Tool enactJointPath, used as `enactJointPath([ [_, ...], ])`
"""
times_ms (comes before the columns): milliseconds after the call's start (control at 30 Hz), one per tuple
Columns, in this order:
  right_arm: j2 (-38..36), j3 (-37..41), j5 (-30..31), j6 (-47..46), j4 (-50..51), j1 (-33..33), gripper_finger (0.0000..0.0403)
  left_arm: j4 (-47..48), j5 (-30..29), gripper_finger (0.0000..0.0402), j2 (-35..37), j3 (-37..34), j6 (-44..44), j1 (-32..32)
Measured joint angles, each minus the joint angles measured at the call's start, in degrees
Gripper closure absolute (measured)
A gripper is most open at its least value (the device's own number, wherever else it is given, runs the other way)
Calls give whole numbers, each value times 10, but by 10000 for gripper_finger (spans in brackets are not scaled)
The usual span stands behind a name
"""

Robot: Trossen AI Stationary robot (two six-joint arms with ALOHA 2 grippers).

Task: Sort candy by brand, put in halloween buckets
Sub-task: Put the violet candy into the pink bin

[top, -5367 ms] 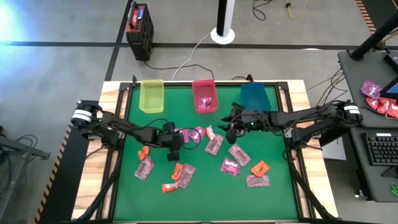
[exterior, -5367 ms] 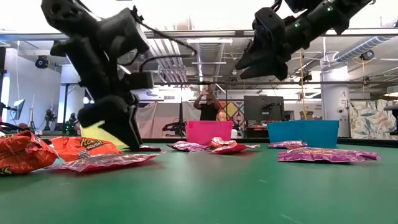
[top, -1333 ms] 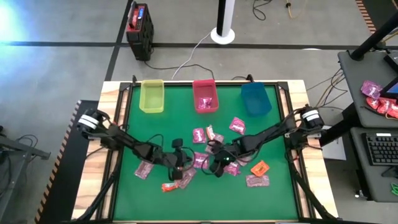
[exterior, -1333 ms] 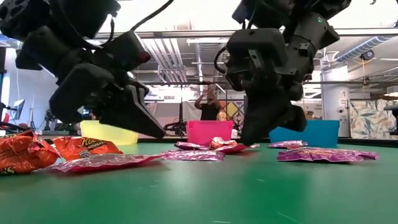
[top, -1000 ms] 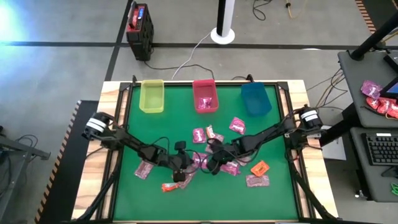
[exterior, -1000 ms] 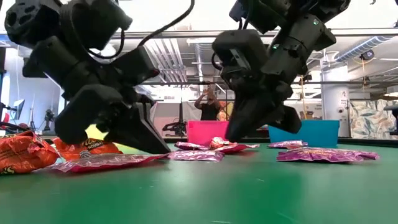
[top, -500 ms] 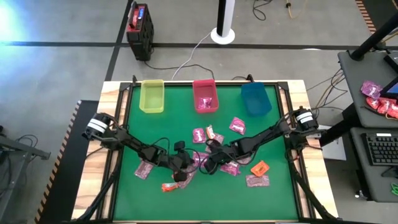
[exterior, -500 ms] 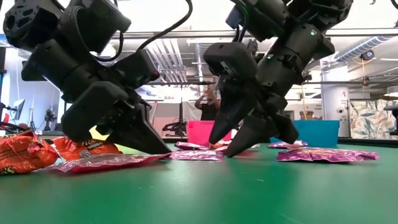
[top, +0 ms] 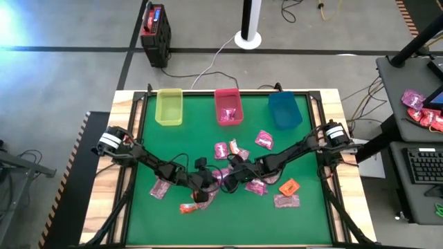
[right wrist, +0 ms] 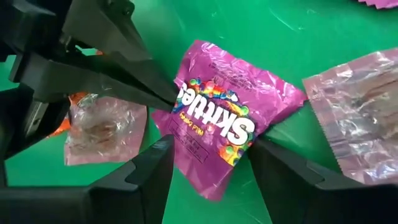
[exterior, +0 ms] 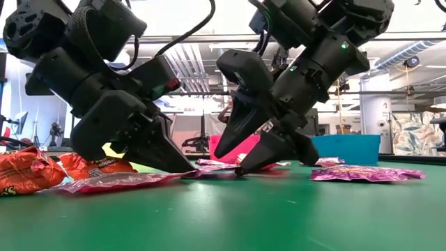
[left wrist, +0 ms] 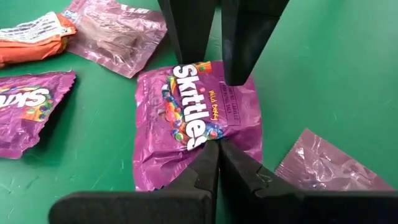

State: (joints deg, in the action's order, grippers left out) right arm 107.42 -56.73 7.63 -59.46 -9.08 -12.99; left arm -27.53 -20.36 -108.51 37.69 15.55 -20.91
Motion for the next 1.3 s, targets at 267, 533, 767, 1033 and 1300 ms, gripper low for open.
enactJointPath([
  [267,4,0,2,27,-4,3,262,-4,1,402,0,-1,0,0],
  [533,5,1,-1,52,-3,3,384,-6,1,402,3,-1,-2,0],
  [767,-9,1,-6,82,6,7,389,31,12,402,61,-10,-45,-6],
  [1033,-74,2,1,149,40,30,390,177,-44,402,200,-18,-56,-8],
  [1300,-148,1,92,283,57,123,390,211,-82,402,323,-24,-101,-8],
])
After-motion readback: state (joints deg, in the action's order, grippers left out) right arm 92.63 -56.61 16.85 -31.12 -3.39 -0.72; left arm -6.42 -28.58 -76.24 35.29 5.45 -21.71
